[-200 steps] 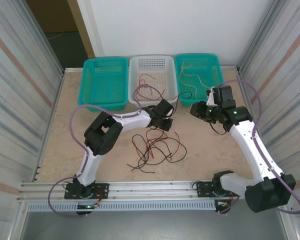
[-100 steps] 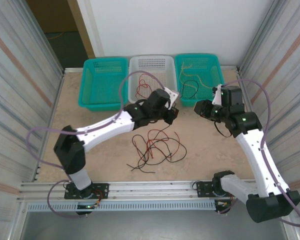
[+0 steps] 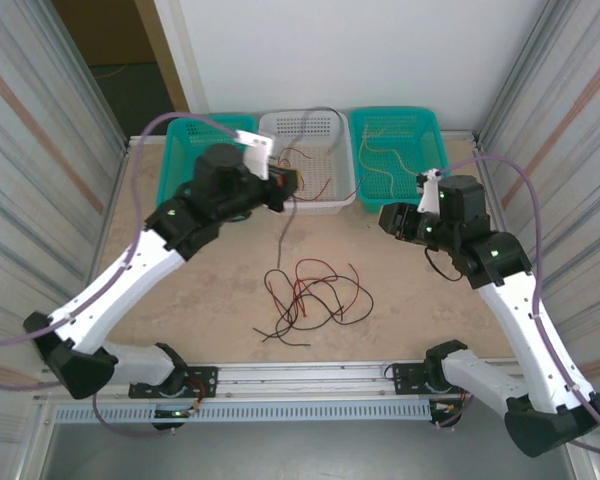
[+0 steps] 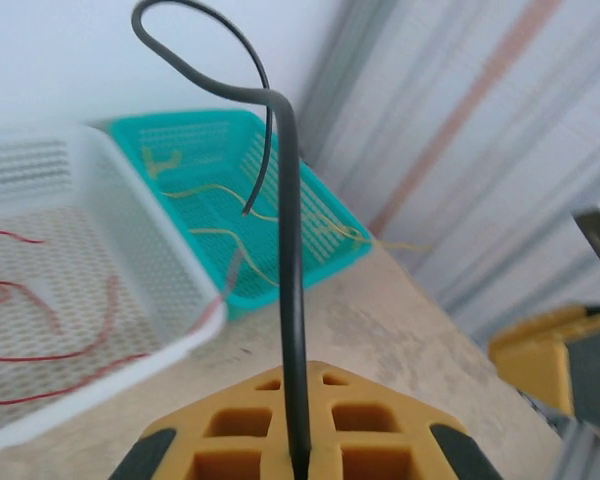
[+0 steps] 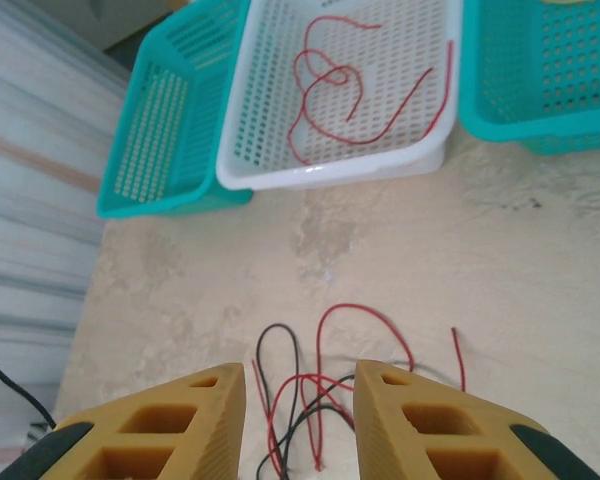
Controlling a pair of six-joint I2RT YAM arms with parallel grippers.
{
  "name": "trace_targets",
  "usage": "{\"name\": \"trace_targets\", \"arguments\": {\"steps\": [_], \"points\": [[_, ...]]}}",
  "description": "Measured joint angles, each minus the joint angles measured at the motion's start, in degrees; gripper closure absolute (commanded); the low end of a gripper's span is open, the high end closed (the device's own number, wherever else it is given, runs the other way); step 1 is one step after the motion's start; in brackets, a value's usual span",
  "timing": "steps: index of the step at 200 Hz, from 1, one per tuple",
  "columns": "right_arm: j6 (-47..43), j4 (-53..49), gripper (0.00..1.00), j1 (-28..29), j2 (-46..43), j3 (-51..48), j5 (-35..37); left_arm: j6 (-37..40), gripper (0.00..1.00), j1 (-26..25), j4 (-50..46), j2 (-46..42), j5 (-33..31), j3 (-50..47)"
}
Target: Untangle the cables
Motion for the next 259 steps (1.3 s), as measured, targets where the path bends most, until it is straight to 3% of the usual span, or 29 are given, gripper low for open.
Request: {"name": "trace_targets", "arguments": {"steps": [56,134,147,169,181,191,200,226,259], "points": [[-0.59,3.58,0.67,6.91,9.49,0.04,1.88,-0.42,1.0,19.8,-0.57,1.01,4.94,-0.57],[-1.51,6.75,0.69,9.6,17.97,0.5,2.45,0.22,1.0,34.4,1.03,23.63,8.81,15.19],[-1.6,6.97,0.69,9.6,18.67,0.5,2.64,0.48,0.92,35.67,1.42,26.95,8.76,18.23],[-1.64,6.95,0.69,9.6,19.85,0.5,2.93,1.09,0.52,36.5,1.68,31.63,8.57,21.22],[-1.66,6.8,0.69,9.6,20.39,0.52,3.04,1.05,0.41,36.5,1.53,33.79,8.55,21.9],[-1.66,6.43,0.68,9.6,20.83,0.52,3.1,0.66,0.37,36.48,1.31,35.32,8.61,22.01],[-1.66,5.77,0.6,9.6,21.4,0.52,3.43,0.15,0.35,36.46,0.96,36.04,8.74,21.68],[-1.03,4.7,0.5,9.6,22.58,-1.22,3.93,-1.62,0.37,36.04,0.98,34.27,8.55,17.46],[1.9,3.32,0.49,10.51,22.95,-8.28,3.89,-2.14,0.37,32.44,-0.35,24.0,6.97,7.82]]}}
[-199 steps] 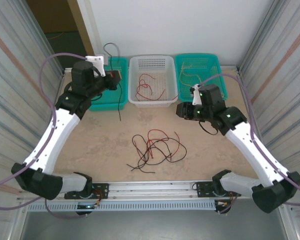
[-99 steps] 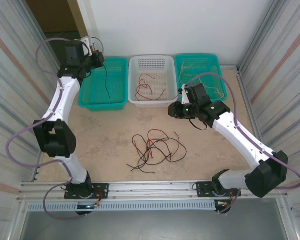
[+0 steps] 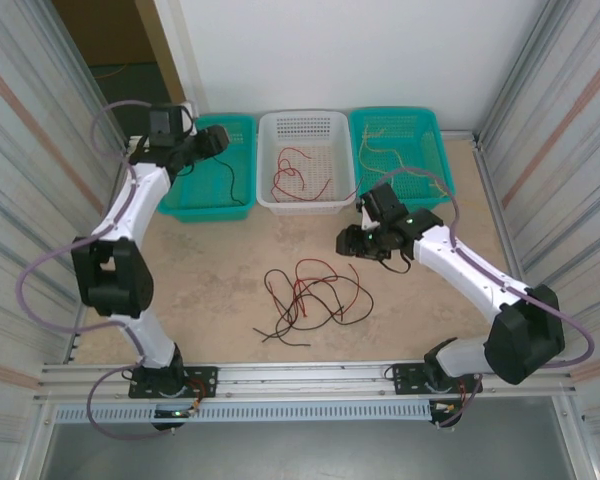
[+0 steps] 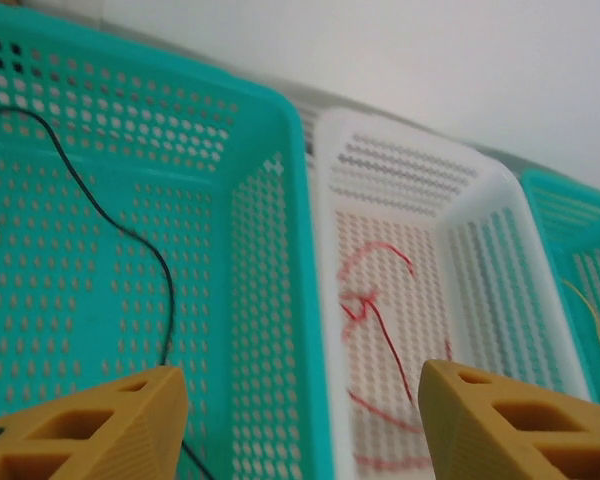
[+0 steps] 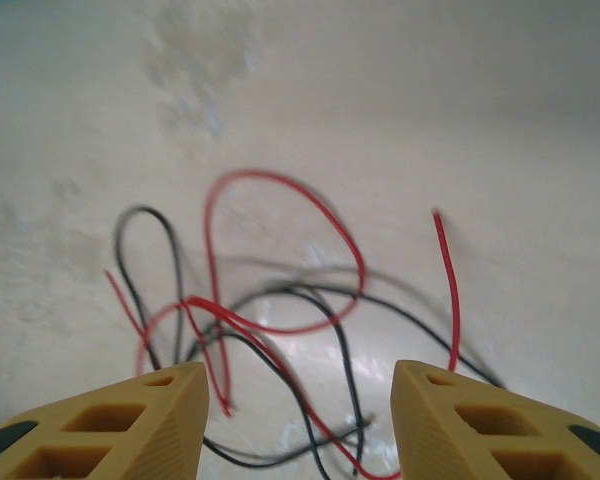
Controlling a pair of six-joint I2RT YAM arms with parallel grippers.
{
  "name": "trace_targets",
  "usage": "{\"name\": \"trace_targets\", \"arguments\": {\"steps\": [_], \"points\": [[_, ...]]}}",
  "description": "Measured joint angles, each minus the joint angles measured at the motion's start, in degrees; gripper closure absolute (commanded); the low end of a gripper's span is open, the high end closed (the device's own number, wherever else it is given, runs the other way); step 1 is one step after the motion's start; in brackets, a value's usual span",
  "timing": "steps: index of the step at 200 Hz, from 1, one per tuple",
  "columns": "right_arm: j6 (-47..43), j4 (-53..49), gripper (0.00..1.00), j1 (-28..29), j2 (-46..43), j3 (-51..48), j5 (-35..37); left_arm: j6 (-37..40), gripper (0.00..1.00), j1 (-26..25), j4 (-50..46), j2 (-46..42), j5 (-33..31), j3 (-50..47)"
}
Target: Untangle the cables
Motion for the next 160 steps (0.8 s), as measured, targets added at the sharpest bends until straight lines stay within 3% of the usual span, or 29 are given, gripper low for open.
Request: {"name": "trace_targets", "arguments": {"steps": [24,59,94,104,124,160], "points": [[2.75,-0.66,0.55,1.53,1.97,-3.89,0.04,0.59,0.4,-6.64,-0.94,-11.65,-1.55,-8.41],[5.88,0.63,0.61,2.25,7.13,-7.19,1.4,1.05,0.42,-20.5,-2.67,-28.68,-3.69,-21.44],[8.48,2.16,0.6,3.15,9.22,-8.85,4.55,-0.94,0.43,-32.33,-5.68,-37.51,-7.63,-31.56],[9.01,2.21,0.68,4.0,9.38,-9.11,6.03,-1.31,0.44,-35.93,-6.97,-38.6,-9.62,-33.16],[10.23,3.23,1.0,5.27,9.38,-10.19,7.41,-2.27,0.45,-41.51,-8.76,-40.09,-12.52,-35.28],[10.69,3.13,1.0,7.26,6.95,-10.62,9.44,-2.89,0.44,-46.66,-8.94,-41.51,-15.23,-37.53]]}}
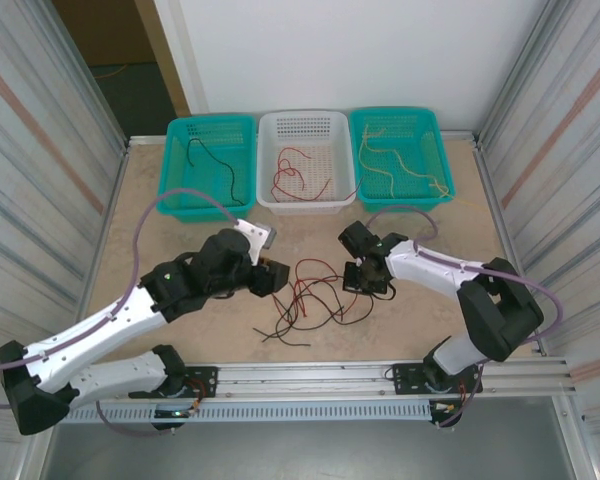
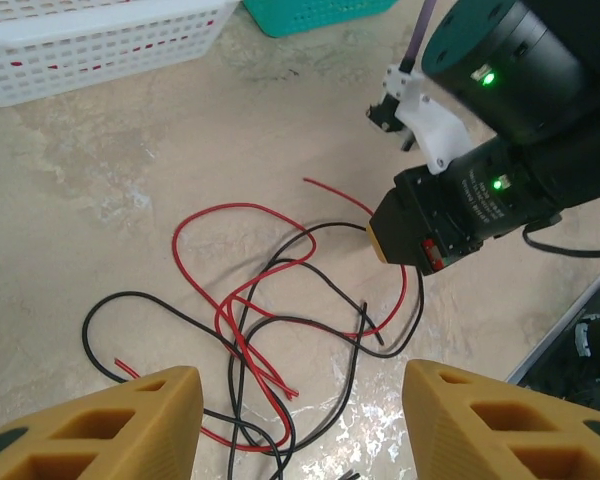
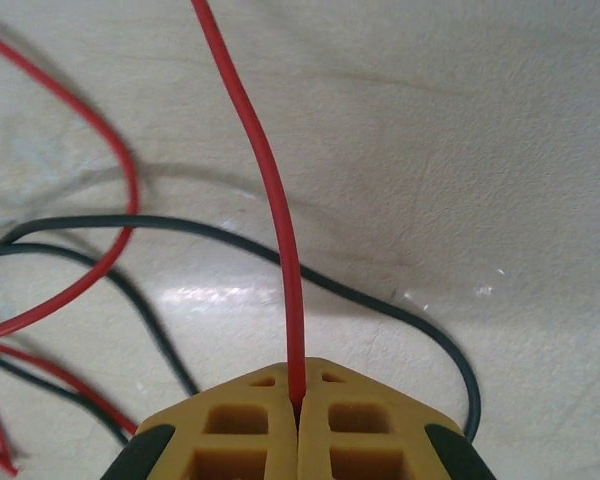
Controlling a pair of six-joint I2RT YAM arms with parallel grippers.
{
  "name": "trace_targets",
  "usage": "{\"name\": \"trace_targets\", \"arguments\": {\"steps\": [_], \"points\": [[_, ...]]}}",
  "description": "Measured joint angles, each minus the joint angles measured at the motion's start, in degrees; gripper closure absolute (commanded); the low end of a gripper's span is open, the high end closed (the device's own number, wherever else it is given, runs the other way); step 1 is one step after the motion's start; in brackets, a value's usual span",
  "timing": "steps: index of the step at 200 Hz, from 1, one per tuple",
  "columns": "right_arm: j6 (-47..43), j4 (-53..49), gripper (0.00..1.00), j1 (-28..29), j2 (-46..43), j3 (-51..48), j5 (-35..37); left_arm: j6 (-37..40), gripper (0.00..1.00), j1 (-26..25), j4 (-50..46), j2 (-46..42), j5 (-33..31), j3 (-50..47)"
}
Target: Untangle the cables
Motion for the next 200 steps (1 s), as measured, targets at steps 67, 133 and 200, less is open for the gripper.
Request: {"name": "trace_targets", "arguments": {"steps": [67,133,200], "points": [[-2.54,-5.9,1.0,8.52,-21.35,13.4,7.1,1.84,0.36,-0.94,6.05,3.23,0.96,0.09],[-7.39,-4.66,1.0,9.09,-27.96,25.16,5.6,7.67,0.17,-1.57,14.36,9.51,6.73,5.46],[-10.08,-1.16,1.0,8.94,-27.19,32.87,3.28,14.51,0.14,-1.88,13.29,13.79,3.48,11.41]]}}
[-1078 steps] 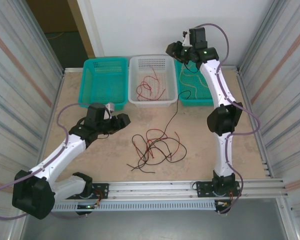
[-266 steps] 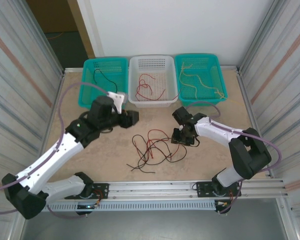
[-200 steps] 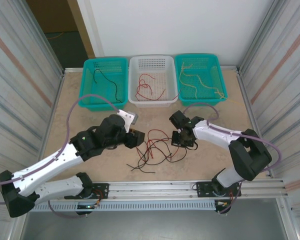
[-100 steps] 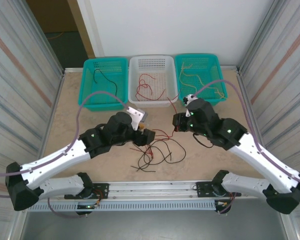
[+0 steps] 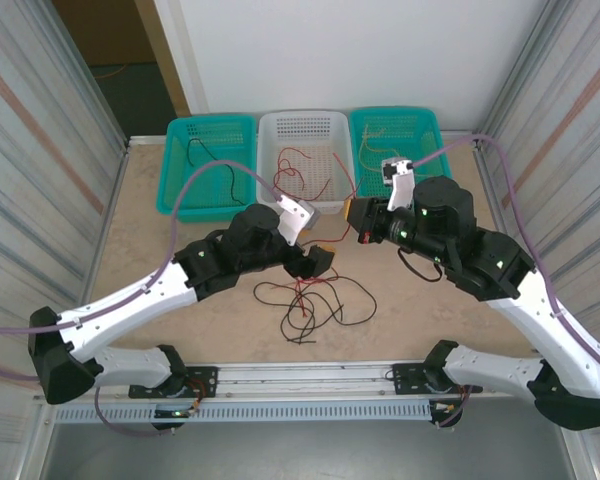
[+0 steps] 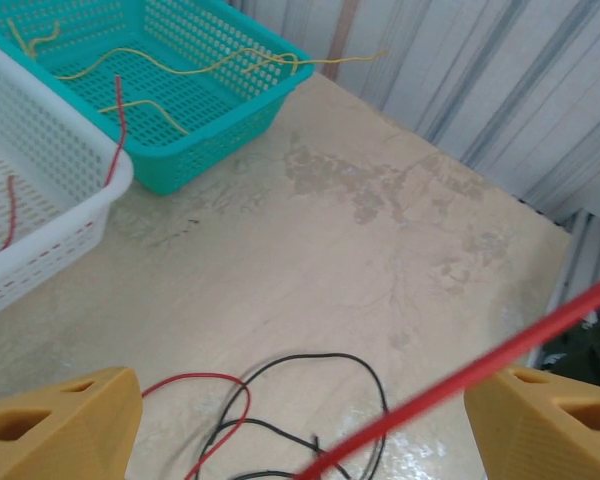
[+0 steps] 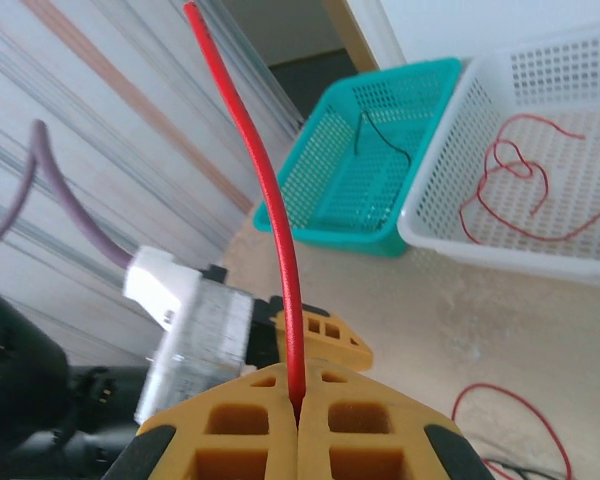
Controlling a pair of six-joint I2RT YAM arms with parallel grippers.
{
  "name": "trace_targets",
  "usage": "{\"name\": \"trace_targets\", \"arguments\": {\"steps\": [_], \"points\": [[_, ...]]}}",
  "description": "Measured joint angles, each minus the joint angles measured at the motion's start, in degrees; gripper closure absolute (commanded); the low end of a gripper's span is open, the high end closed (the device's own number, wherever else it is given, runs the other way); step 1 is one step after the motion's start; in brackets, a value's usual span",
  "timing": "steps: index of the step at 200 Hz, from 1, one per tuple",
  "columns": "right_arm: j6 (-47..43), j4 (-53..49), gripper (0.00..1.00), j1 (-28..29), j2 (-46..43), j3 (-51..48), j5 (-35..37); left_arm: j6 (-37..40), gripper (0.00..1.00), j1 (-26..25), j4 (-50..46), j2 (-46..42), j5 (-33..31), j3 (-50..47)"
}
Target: Untangle the cables
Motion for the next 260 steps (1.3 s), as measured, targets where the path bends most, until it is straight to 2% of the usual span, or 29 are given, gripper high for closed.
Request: {"name": "trace_targets", "arguments": {"steps": [43,98,117,128,150,162,172,190,260], "points": [[-0.96,0.87,1.0,-3.96,1.77,2.99,-3.48,0.02,0.1,0.0,-0.39,-1.92,-7.28,-1.29],[-0.81,2.8,1.0,-12.74,3.58,4.28,-12.11,0.33,0.3,2.54,0.96,1.57,-8.13,-1.29],[-0.28,3.87,1.0,-16.26,3.89,4.31,-15.28,0.11,0.31,3.15,2.84,1.92,-7.3,-1.42],[0.42,4.66,1.0,-17.86,4.13,4.31,-16.85,-0.02,0.4,3.5,4.11,1.9,-6.38,-1.42],[1.16,6.08,1.0,-20.26,4.48,4.31,-19.43,-1.11,0.67,5.31,6.29,1.9,-3.39,-1.44],[2.03,6.71,1.0,-21.42,4.52,4.26,-20.83,-1.44,0.76,7.17,7.17,1.9,-1.62,-1.55],[2.58,7.48,1.0,-22.51,4.52,4.24,-21.94,-2.49,0.88,8.63,8.17,1.9,-0.57,-1.77],[3.65,8.83,1.0,-24.28,4.57,4.02,-23.67,-3.67,1.0,10.38,9.66,1.9,0.92,-2.32],[6.95,13.18,1.0,-28.63,7.78,3.72,-26.71,-2.97,1.0,8.83,10.91,5.18,11.91,-2.51]]}}
